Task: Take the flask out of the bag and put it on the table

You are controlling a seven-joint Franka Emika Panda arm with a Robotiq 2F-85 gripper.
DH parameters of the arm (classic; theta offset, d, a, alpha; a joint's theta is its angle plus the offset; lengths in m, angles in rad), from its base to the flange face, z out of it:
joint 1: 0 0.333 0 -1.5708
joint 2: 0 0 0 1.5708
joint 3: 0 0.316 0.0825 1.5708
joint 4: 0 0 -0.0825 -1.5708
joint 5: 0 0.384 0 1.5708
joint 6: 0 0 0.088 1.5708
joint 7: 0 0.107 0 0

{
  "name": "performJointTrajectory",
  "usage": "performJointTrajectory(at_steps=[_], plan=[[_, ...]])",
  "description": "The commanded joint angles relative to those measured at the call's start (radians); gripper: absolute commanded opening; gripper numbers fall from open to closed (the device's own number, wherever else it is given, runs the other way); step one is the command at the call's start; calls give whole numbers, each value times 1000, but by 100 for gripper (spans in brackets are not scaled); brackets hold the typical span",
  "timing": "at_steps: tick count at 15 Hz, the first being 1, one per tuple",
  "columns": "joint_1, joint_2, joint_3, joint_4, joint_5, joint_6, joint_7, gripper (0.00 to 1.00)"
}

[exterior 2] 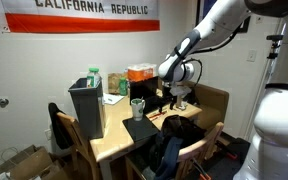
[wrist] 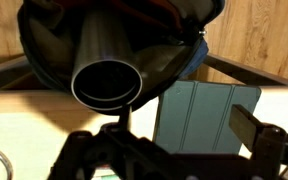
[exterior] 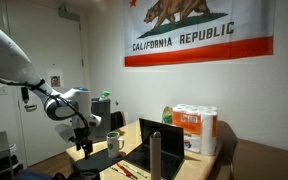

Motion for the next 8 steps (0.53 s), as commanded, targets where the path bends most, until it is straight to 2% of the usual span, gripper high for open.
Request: performJointTrajectory(at_steps=[1, 8], plan=[[-33, 56, 8, 16, -31, 16, -21, 100], [-78, 108, -1, -8, -100, 35, -17, 100]])
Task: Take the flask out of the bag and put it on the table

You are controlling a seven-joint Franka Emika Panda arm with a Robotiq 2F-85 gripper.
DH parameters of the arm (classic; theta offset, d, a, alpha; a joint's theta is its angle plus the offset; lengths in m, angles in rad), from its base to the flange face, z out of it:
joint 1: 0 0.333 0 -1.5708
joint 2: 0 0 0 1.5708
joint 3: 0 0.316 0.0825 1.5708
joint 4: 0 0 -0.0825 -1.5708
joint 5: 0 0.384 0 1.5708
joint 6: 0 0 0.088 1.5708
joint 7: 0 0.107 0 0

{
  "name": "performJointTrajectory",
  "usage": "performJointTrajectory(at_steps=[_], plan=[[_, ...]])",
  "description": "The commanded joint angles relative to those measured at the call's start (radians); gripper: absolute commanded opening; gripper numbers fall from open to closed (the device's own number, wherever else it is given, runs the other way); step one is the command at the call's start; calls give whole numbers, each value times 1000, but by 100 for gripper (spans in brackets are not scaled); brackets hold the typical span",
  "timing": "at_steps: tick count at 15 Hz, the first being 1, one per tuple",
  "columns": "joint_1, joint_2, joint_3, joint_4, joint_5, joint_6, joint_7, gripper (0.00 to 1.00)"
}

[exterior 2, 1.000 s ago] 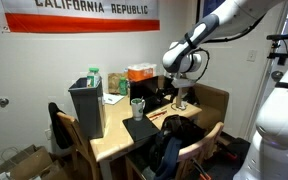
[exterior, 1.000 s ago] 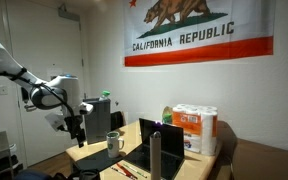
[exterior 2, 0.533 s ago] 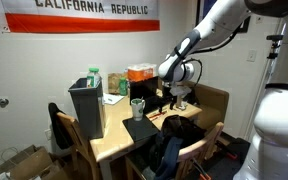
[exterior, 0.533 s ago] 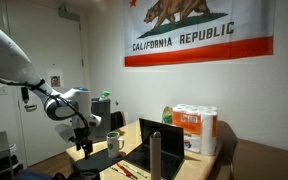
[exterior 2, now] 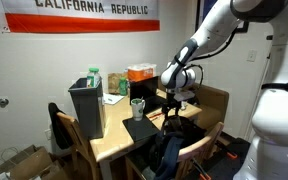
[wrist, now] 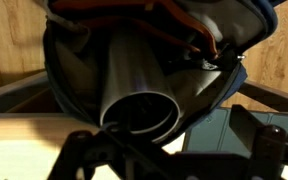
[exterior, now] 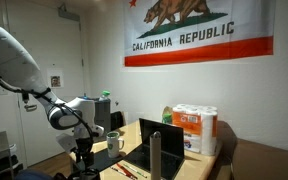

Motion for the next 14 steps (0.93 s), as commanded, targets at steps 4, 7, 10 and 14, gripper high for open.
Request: performJointTrajectory(at_steps=[4, 7, 10, 14], plan=[[-36, 31, 6, -21, -23, 42, -10, 100], [-35, 42, 10, -23, -23, 50, -7, 100], [-31, 50, 17, -13, -26, 49, -4, 100], [-27, 65, 29, -32, -30, 39, -10, 100]])
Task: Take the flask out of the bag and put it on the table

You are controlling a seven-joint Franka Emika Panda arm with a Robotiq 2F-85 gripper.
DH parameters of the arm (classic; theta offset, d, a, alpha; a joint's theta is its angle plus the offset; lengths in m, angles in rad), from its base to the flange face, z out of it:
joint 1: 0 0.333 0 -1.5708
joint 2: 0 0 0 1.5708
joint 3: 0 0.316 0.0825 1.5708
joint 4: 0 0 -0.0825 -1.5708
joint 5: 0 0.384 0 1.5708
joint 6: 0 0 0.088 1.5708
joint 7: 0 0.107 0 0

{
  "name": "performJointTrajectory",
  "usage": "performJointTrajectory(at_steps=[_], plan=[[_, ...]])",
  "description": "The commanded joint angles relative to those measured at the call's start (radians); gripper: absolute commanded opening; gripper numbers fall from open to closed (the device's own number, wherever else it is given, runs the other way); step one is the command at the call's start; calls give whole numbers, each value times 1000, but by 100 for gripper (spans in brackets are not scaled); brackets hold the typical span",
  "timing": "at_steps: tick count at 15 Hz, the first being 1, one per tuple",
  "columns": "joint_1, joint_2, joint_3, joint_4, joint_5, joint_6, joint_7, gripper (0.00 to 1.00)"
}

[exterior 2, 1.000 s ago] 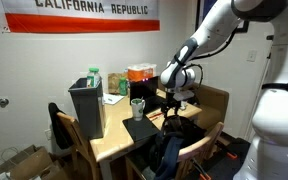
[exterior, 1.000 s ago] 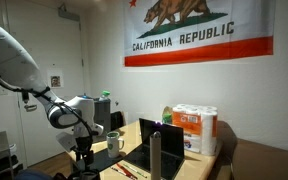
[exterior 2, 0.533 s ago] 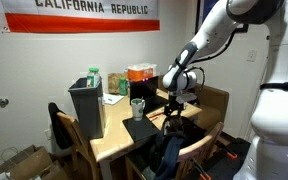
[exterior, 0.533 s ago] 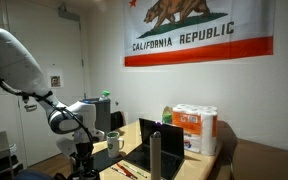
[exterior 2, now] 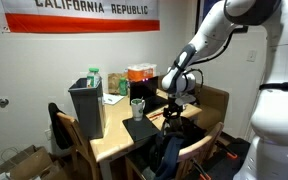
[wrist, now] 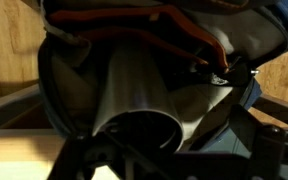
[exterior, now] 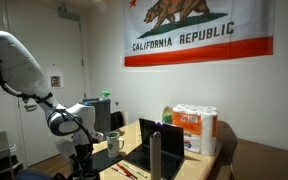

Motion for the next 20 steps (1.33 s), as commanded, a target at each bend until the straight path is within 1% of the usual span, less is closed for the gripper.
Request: performJointTrajectory(at_steps=[1, 2, 3, 4, 5, 8, 9, 10, 12, 13, 14, 15, 20], plan=[[-4, 16, 14, -30, -21, 11, -9, 100], [-2, 23, 13, -36, -26, 13, -5, 100], [0, 32, 10, -38, -37, 13, 6, 75], [1, 38, 7, -42, -50, 15, 10, 74], [2, 43, 5, -43, -64, 15, 16, 68], [7, 47, -8, -33, -112, 4, 43, 42], [11, 41, -12, -32, -131, -1, 55, 36], [14, 32, -15, -27, -147, -20, 70, 27], [25, 7, -23, -22, -193, -48, 117, 13], [30, -8, -25, -19, -214, -63, 135, 5], [33, -31, -24, -15, -231, -92, 151, 1], [33, -53, -19, -12, -239, -118, 158, 0], [38, -189, 4, 23, -231, -317, 136, 2]])
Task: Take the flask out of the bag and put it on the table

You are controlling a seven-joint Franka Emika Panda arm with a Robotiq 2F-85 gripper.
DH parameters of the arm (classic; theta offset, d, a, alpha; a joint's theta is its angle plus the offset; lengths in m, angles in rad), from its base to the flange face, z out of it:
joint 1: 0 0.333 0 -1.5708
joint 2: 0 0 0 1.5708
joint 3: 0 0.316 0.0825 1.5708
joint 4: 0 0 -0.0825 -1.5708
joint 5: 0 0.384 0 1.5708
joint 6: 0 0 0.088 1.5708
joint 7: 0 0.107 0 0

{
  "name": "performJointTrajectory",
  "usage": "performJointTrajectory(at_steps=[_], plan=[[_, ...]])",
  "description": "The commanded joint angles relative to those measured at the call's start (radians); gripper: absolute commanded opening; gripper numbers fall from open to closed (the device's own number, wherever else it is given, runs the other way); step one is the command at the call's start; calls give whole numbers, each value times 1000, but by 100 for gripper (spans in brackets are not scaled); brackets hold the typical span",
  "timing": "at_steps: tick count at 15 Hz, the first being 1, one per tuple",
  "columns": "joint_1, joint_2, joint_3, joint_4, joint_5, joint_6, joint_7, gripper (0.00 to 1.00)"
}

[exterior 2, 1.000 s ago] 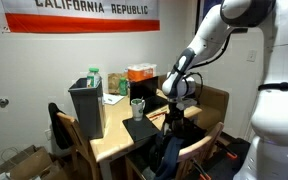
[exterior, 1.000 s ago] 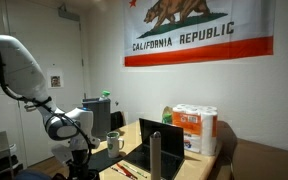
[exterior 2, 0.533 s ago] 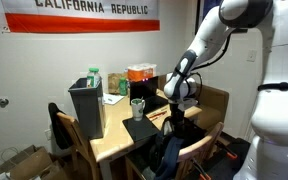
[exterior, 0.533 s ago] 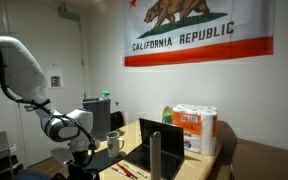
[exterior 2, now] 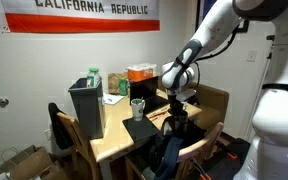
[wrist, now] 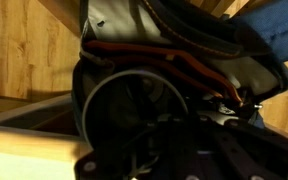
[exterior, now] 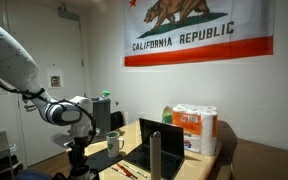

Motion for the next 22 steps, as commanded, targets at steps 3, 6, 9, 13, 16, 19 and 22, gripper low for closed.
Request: performJointTrajectory(at_steps=[3, 6, 9, 13, 16, 19, 22], plan=[[6, -189, 15, 41, 2, -207, -2, 2], [10, -242, 19, 94, 19, -257, 0, 2], [33, -270, 38, 160, 58, -269, 7, 2], [86, -267, 86, 262, 154, -247, 25, 2], [127, -229, 128, 334, 209, -211, 54, 2], [159, -176, 170, 377, 223, -136, 96, 2], [185, -93, 205, 399, 204, -30, 128, 2]])
